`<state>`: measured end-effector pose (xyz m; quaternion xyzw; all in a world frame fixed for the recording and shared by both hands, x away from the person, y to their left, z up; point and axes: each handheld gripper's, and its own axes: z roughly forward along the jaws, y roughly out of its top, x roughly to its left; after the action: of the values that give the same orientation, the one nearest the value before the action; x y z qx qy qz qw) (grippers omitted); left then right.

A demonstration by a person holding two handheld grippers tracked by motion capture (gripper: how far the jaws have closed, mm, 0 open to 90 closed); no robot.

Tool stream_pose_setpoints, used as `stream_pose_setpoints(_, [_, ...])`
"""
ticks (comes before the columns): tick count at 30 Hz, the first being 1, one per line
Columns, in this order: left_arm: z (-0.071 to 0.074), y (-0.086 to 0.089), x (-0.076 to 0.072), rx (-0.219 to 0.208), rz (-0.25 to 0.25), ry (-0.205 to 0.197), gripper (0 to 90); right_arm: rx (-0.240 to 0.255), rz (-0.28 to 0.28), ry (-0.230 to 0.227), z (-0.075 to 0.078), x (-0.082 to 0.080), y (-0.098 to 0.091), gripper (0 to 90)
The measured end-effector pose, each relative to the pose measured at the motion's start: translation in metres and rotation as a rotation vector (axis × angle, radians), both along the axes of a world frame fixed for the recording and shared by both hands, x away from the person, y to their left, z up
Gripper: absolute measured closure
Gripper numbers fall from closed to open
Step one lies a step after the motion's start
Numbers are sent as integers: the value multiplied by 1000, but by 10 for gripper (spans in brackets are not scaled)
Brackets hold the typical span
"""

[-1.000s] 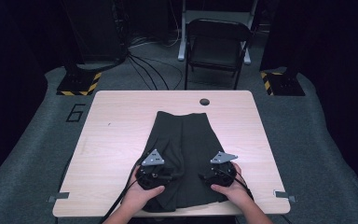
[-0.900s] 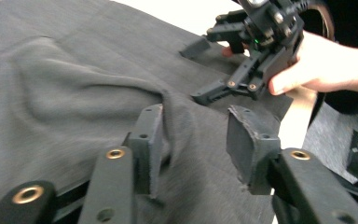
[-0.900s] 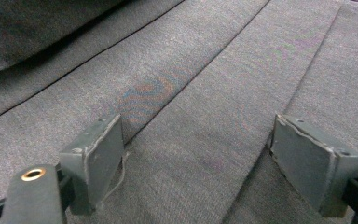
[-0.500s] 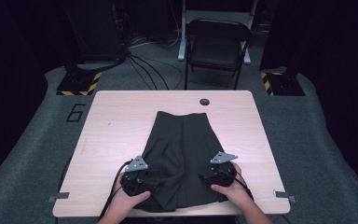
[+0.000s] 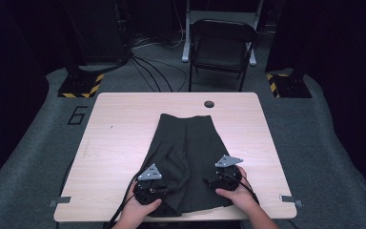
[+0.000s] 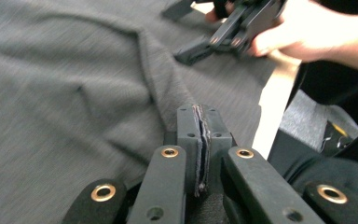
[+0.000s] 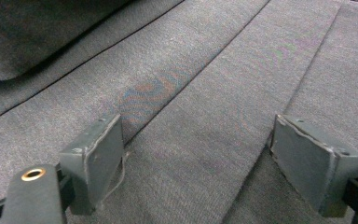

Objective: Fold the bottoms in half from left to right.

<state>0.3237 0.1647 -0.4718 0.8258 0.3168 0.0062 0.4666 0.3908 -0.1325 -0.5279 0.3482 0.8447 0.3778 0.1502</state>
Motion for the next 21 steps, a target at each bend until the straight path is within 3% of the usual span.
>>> stream_pose_setpoints(4, [12,-26,-5,-12,-56,-18,878,3,-3,-1,0,0,0,170])
stream_pose_setpoints(8, [12,-43,-5,22,-77,-41,878,-1,0,-8,0,1,0,181])
stream_pose_setpoints(11, [5,-54,-3,33,-82,-23,877,8,-16,-6,1,1,-1,224])
stream_pose_setpoints(13, [3,-56,-3,35,-82,-22,877,18,-27,4,1,1,-1,250])
stream_pose_setpoints(18, [-4,-61,-5,72,-94,-43,868,2,-73,51,13,7,-1,445])
stream_pose_setpoints(21, [-5,-59,-6,74,-96,-52,846,-17,-67,44,19,8,1,458])
